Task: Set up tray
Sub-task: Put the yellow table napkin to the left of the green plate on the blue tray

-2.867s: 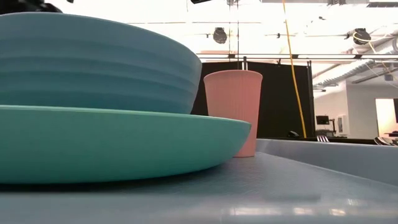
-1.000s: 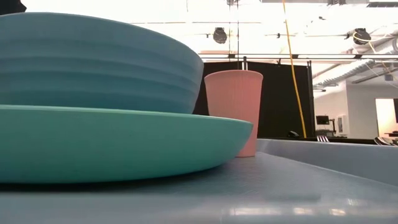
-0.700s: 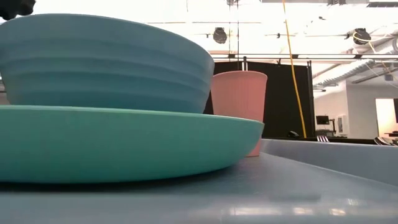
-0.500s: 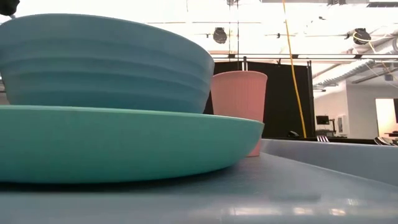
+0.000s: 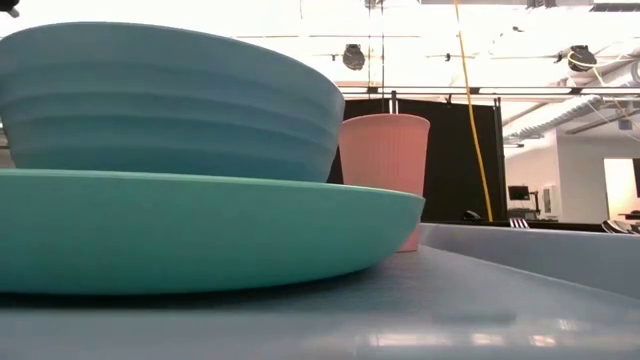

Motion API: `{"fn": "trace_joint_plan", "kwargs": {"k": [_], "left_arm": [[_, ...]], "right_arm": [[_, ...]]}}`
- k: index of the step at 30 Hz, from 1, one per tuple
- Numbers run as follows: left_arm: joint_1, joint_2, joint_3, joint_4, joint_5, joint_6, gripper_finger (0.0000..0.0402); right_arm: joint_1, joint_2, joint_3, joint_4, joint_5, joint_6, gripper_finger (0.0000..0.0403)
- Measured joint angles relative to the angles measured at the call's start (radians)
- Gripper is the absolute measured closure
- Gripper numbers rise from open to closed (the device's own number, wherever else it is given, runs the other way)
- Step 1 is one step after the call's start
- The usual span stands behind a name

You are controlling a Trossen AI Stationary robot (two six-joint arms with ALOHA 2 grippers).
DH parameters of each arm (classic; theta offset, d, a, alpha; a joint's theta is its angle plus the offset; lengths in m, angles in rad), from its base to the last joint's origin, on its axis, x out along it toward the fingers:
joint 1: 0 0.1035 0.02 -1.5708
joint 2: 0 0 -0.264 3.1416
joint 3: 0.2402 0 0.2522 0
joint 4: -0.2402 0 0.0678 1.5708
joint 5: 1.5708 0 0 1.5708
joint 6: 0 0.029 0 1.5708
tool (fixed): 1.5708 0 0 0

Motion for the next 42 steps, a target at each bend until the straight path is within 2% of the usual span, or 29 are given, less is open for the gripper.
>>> {"fn": "trace_joint_plan", "kwargs": {"k": [9, 14, 19, 21, 31, 34, 37, 42], "left_arm": [[0.0, -0.003, 0.0, -0.027, 0.023, 0.03, 0.0282], [0.0, -0.062, 0.0, -0.054, 0.027, 0.021, 0.0282], [0.0, -0.15, 0.0, -0.054, -0.15, 0.017, 0.0282], [0.001, -0.163, 0.0, -0.04, -0.17, 0.014, 0.0282], [-0.007, -0.112, -0.001, 0.03, -0.165, 0.006, 0.0282], [-0.01, -0.074, -0.001, 0.095, -0.109, 0.029, 0.0282], [-0.013, -0.043, -0.001, 0.125, -0.098, 0.043, 0.0282], [-0.013, -0.015, -0.001, 0.088, -0.141, 0.034, 0.0282]], "right_arm": [[0.0, 0.0, 0.0, 0.0, 0.0, 0.0, 0.0303], [0.0, 0.0, 0.0, 0.0, 0.0, 0.0, 0.0303], [-0.003, 0.0, 0.0, 0.0, 0.0, 0.005, 0.0303], [-0.004, 0.0, 0.0, 0.0, 0.0, 0.008, 0.0303], [-0.004, 0.0, 0.0, 0.0, -0.001, 0.008, 0.0303], [-0.004, 0.0, 0.0, 0.0, -0.002, 0.01, 0.0303], [-0.004, 0.0, 0.0, 0.0, -0.004, 0.012, 0.0303], [-0.004, 0.0, 0.0, 0.0, -0.004, 0.012, 0.0303]]}}
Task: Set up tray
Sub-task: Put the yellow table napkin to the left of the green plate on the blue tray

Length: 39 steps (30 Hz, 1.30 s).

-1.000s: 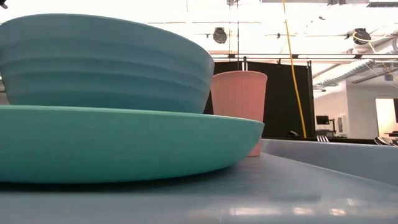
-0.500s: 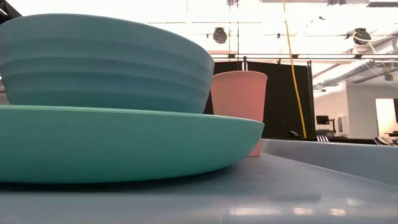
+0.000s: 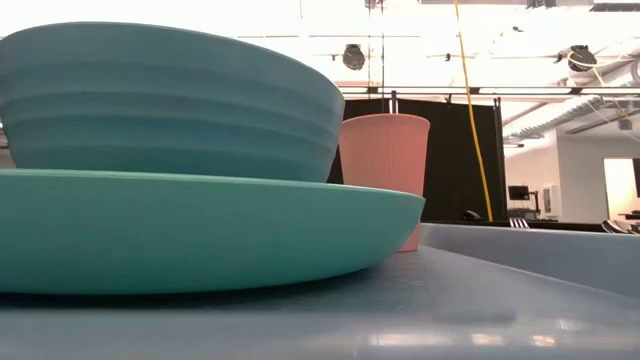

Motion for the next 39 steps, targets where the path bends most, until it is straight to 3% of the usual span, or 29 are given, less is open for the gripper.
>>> {"fn": "trace_joint_plan", "kwargs": {"k": [21, 28, 33, 36, 39], "left_arm": [[0.006, 0.176, 0.0, 0.238, 0.112, 0.116, 0.0282], [0.02, 0.14, 0.0, 0.145, 0.12, 0.081, 0.0282], [0.02, 0.067, 0.0, 0.021, 0.006, 0.06, 0.0282], [0.02, 0.022, 0.0, 0.028, -0.078, 0.056, 0.0282], [0.017, 0.003, 0.0, 0.064, -0.085, 0.057, 0.0282]], "right_arm": [[0.0, 0.0, 0.0, 0.0, 0.0, 0.0, 0.0303], [0.0, 0.0, 0.0, 0.0, 0.0, 0.0, 0.0303], [0.0, 0.001, 0.0, 0.0, 0.0, 0.0, 0.0303], [0.0, 0.001, 0.0, 0.0, 0.0, 0.0, 0.0303], [0.0, 0.001, 0.0, 0.0, 0.0, 0.0, 0.0303]]}}
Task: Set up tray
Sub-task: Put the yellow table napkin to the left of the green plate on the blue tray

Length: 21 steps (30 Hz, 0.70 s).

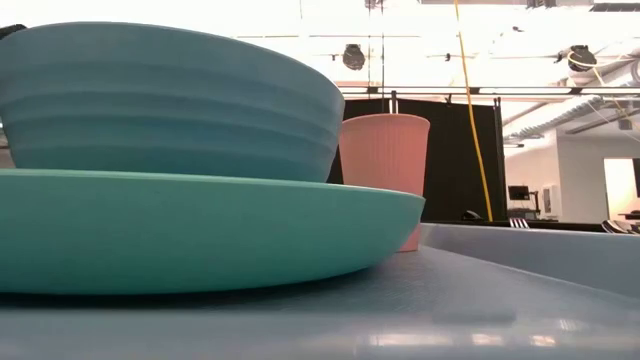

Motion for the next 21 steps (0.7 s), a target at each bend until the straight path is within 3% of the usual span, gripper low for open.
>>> {"fn": "trace_joint_plan", "kwargs": {"k": [6, 12, 21], "left_arm": [[-0.014, 0.006, -0.013, 0.03, 0.009, -0.016, 0.0282], [-0.015, 0.013, -0.15, 0.354, 0.141, -0.038, 0.0282], [-0.011, 0.013, -0.284, 0.491, 0.108, -0.132, 0.0282]], "right_arm": [[0.0, 0.0, 0.0, 0.0, 0.0, 0.0, 0.0303], [0.0, 0.0, 0.0, 0.0, 0.0, 0.007, 0.0303], [-0.007, 0.0, 0.0, 0.0, 0.0, 0.011, 0.0303]]}}
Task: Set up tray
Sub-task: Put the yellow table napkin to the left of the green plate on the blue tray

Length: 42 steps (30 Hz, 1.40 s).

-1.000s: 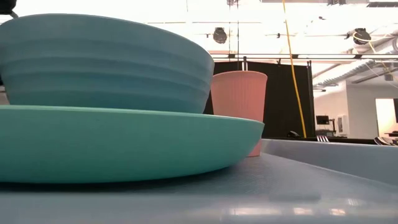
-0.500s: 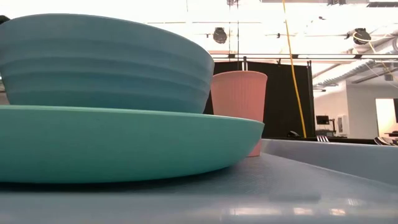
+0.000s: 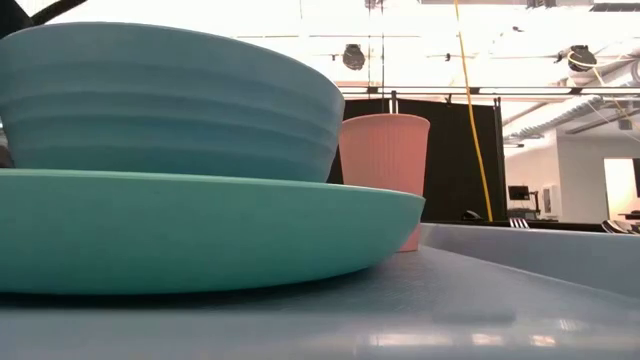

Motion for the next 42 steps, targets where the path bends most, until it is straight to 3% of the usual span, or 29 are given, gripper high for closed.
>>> {"fn": "trace_joint_plan", "kwargs": {"k": [20, 42], "left_arm": [[-0.017, -0.084, -0.008, 0.038, 0.018, 0.005, 0.0282], [-0.021, 0.071, -0.006, 0.215, 0.07, 0.033, 0.0282]], "right_arm": [[-0.002, 0.0, 0.0, -0.001, 0.0, 0.004, 0.0303], [-0.002, 0.0, 0.0, -0.004, 0.0, 0.008, 0.0303]]}}
